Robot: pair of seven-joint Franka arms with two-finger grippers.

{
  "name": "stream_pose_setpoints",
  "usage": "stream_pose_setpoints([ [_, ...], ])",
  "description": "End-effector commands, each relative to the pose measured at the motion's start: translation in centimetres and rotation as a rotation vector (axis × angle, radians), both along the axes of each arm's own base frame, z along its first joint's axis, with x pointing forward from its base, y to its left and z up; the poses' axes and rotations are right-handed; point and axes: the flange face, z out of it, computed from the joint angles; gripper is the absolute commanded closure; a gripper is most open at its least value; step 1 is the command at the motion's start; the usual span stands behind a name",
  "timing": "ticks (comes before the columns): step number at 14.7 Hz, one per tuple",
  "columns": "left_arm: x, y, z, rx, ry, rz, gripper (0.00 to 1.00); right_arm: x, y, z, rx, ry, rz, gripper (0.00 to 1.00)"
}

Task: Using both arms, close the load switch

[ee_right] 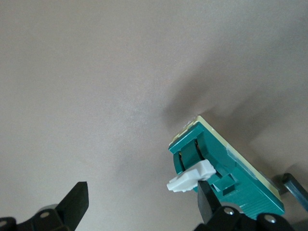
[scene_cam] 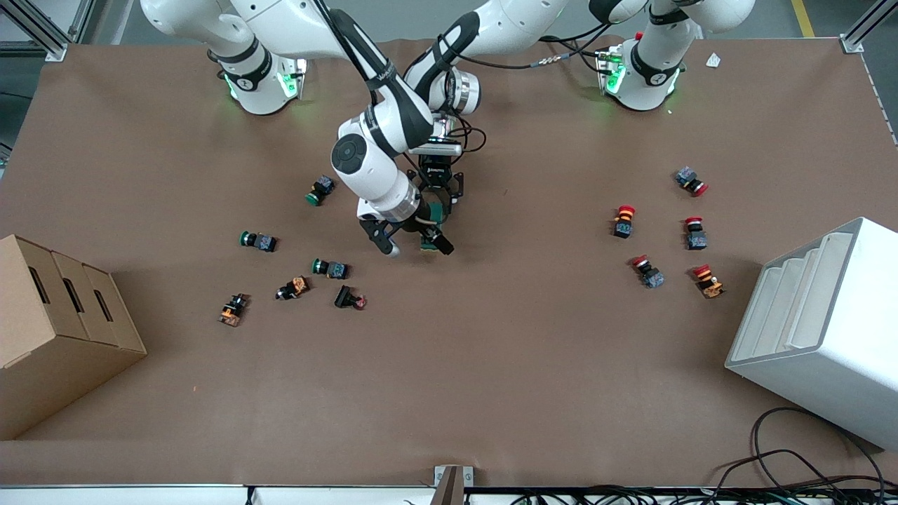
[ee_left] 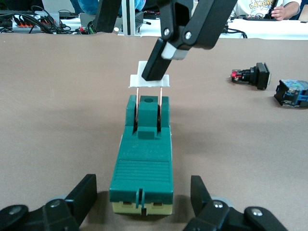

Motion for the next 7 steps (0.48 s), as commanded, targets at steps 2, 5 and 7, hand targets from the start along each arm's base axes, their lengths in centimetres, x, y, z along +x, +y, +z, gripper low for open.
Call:
stream_pose_setpoints([
  [2, -0.8, -0.9, -2.8, 0.001, 0.038, -0.03, 0.14, 1.2, -0.1, -1.0, 0.0, -0.004, 0.009, 0.0],
  [5, -0.6, -0.8, -2.7, 0.004, 0.026, -0.024, 0.14, 2.2, -0.3, -1.4, -0.001, -0.01, 0.002, 0.0],
  [7, -0.7, -0.7, -2.8, 0.007, 0.026, -0.024, 0.16, 2.7, -0.3, -2.0, -0.003, -0.013, 0.006, 0.0],
])
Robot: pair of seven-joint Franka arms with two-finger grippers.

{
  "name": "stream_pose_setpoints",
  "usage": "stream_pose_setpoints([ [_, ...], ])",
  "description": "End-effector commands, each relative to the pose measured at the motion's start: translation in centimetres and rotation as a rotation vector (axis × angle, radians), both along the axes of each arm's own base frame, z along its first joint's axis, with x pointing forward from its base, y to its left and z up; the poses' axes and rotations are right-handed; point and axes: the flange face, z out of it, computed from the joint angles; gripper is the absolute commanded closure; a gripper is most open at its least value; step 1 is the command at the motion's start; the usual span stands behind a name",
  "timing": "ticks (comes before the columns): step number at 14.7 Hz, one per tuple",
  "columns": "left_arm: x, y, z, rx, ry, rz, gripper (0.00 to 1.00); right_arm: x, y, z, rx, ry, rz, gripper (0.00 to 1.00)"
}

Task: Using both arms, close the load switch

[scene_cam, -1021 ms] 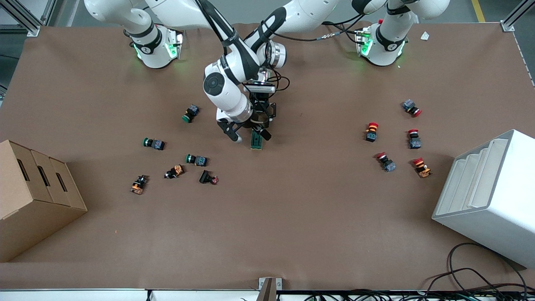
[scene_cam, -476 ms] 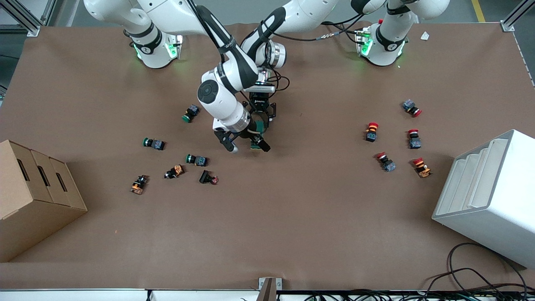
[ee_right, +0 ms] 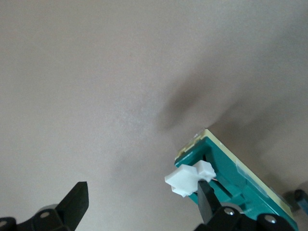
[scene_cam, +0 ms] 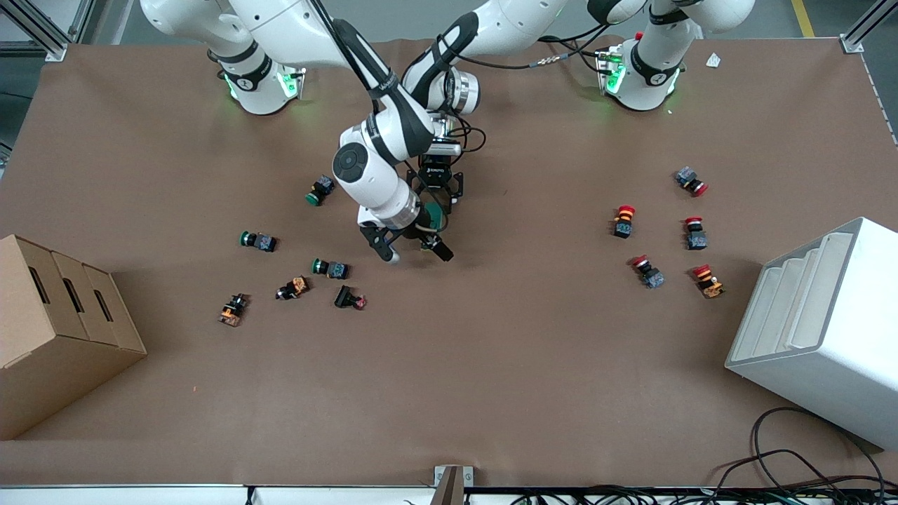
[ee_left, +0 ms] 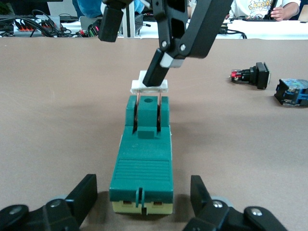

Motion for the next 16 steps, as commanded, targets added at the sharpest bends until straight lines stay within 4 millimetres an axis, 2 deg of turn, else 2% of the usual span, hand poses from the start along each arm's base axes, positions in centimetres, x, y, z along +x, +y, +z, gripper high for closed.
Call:
stream_pose_setpoints([
  [1, -0.6, -0.7, -2.5, -0.009, 0.039, -0.022, 0.17, 1.4, -0.1, -1.1, 0.0, -0.008, 0.014, 0.0],
  [4, -0.5, -0.7, -2.4, -0.009, 0.037, -0.022, 0.17, 1.9, 0.0, -1.7, -0.002, -0.011, 0.015, 0.0],
  [6, -0.5, -0.7, -2.4, -0.008, 0.037, -0.021, 0.17, 2.8, -0.9, -1.3, -0.002, -0.002, 0.015, 0.0],
  [8, -0.5, -0.7, -2.5, -0.007, 0.038, -0.022, 0.17, 4.7, -2.3, 0.1, -0.02, 0.053, 0.05, 0.0],
  [10, -0.5, -0.7, -2.4, -0.008, 0.037, -0.021, 0.17, 6.6, -4.1, 3.5, -0.063, 0.07, 0.099, 0.0],
  [12, -0.5, -0.7, -2.4, -0.008, 0.037, -0.021, 0.17, 8.4, -7.5, 7.0, -0.147, 0.074, 0.196, 0.0],
  [16, -0.4, -0.9, -2.2, -0.012, 0.035, -0.021, 0.17, 11.0, -18.8, 14.0, -0.176, 0.11, 0.408, 0.0],
])
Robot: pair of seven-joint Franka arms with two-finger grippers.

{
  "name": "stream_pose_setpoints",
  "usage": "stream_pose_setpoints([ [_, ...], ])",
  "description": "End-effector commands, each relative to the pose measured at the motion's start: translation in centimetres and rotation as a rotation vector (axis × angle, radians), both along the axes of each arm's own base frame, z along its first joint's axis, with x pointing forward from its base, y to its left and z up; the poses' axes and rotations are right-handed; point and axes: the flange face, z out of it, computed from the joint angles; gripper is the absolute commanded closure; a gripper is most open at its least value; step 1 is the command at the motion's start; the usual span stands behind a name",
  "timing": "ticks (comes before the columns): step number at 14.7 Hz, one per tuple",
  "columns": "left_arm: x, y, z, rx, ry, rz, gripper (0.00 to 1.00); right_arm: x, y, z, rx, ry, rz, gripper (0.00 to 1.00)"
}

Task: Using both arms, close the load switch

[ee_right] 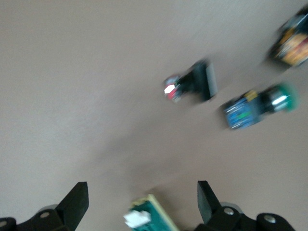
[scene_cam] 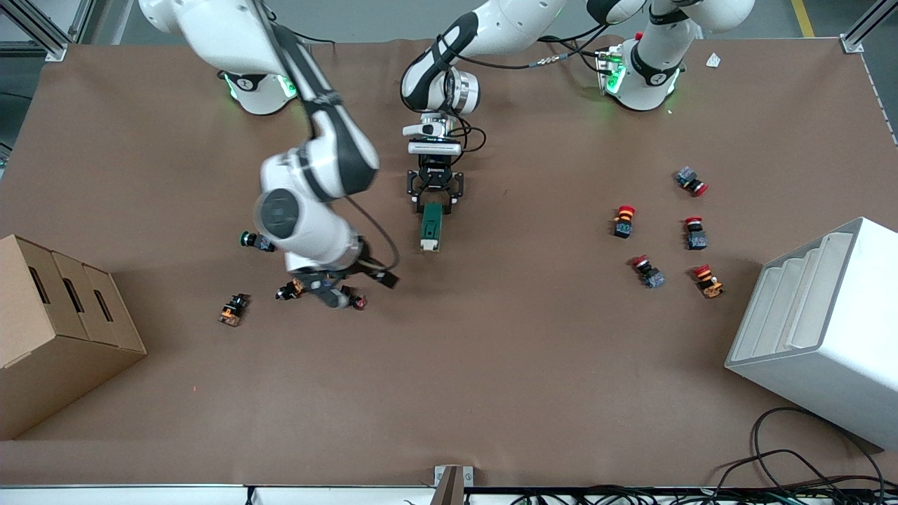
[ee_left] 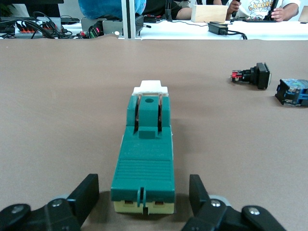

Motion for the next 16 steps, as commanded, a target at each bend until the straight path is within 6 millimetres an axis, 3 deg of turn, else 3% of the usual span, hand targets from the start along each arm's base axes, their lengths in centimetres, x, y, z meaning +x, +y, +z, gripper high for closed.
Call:
stream_pose_setpoints([
  [1, -0.4, -0.9, -2.1, -0.015, 0.04, -0.022, 0.17, 0.4, -7.9, 4.3, -0.004, 0.036, 0.123, 0.0],
  [4, -0.2, -1.2, -1.4, -0.007, 0.037, -0.025, 0.12, 0.7, -15.5, 8.2, -0.115, 0.05, 0.287, 0.0],
  [9, 0.8, -2.5, 2.0, 0.007, 0.057, 0.026, 0.04, 2.1, -23.8, 16.3, -0.182, 0.052, 0.448, 0.0],
  [12, 1.6, -3.5, 5.3, 0.002, 0.1, 0.105, 0.01, 2.2, -29.3, 19.4, -0.187, 0.017, 0.473, 0.0],
  [14, 1.9, -3.9, 7.6, -0.015, 0.123, 0.145, 0.01, 2.1, -31.5, 21.5, -0.196, 0.001, 0.455, 0.0],
  [16, 2.6, -4.2, 11.1, 0.011, 0.168, 0.181, 0.0, 2.0, -31.3, 24.1, -0.207, 0.004, 0.457, 0.0],
])
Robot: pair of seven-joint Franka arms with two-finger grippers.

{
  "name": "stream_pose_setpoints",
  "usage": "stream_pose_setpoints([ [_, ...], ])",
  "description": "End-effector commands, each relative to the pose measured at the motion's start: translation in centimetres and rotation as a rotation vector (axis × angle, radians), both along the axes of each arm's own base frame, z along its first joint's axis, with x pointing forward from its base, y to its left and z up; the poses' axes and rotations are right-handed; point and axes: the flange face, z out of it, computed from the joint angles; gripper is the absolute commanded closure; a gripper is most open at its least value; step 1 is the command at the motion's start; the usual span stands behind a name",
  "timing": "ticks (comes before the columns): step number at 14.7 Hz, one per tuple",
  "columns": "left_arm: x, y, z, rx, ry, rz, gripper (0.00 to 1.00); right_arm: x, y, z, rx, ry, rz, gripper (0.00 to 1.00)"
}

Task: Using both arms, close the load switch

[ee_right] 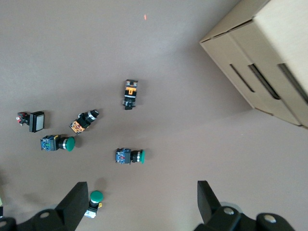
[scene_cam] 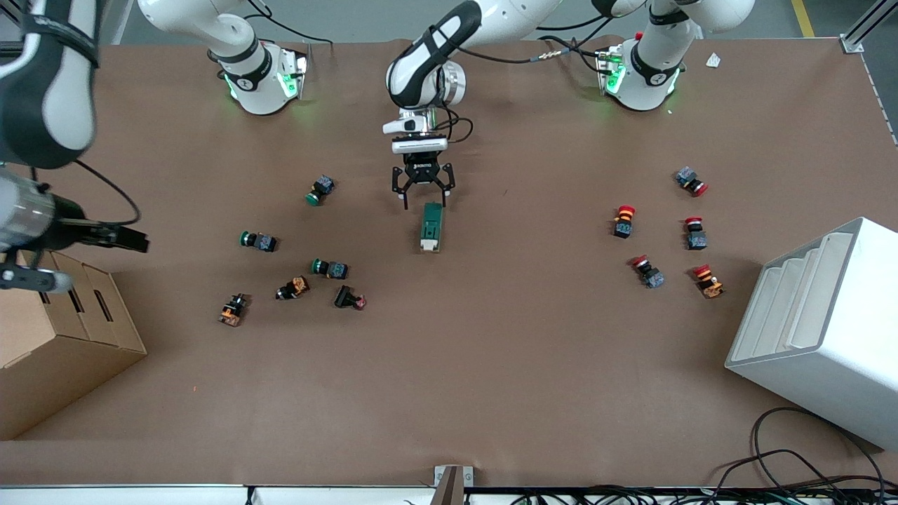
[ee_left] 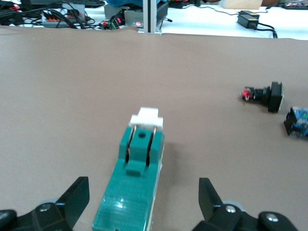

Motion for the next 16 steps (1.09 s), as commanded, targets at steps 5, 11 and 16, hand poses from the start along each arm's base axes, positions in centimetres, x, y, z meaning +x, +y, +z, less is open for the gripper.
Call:
stream_pose_setpoints([
  [5, 4.9, -0.5, 15.1, 0.055, 0.272, 0.099, 0.0, -0.5, -0.3, 4.1, -0.002, 0.005, -0.006, 0.0],
  [11, 19.6, 6.4, 24.8, 0.059, 0.457, 0.154, 0.0, -1.4, 0.7, 4.4, 0.022, 0.04, 0.018, 0.0],
  [16, 31.0, 17.9, 33.5, 0.014, 0.579, 0.149, 0.0, -3.1, -0.4, 6.1, 0.079, 0.021, 0.033, 0.0],
])
